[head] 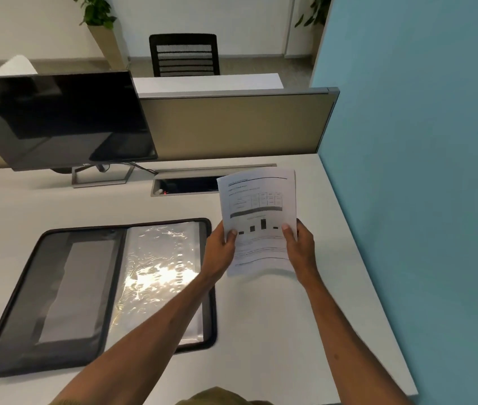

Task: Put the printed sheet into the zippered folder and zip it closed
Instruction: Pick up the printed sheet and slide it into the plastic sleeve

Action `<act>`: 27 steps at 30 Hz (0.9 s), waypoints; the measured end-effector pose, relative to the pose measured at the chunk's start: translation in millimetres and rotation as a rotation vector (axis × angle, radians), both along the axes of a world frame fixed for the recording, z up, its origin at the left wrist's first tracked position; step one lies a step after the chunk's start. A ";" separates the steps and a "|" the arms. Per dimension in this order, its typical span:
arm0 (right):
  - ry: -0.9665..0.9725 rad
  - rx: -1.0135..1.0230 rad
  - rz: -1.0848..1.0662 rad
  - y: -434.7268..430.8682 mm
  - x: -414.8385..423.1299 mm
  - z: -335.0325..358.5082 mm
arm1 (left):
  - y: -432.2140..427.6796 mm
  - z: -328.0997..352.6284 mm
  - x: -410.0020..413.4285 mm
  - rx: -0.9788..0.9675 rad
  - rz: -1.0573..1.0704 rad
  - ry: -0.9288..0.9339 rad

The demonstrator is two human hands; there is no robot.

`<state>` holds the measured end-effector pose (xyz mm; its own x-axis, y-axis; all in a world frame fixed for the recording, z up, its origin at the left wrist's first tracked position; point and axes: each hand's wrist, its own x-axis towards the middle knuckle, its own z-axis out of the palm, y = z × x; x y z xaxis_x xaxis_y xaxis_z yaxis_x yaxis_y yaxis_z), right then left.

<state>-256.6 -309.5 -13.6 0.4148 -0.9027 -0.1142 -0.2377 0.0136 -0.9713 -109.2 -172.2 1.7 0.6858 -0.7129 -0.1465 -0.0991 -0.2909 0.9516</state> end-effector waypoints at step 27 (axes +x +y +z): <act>0.082 0.341 0.006 47.9 95.2 -2.7 | 163.7 -72.7 53.2 0.699 -0.347 -0.510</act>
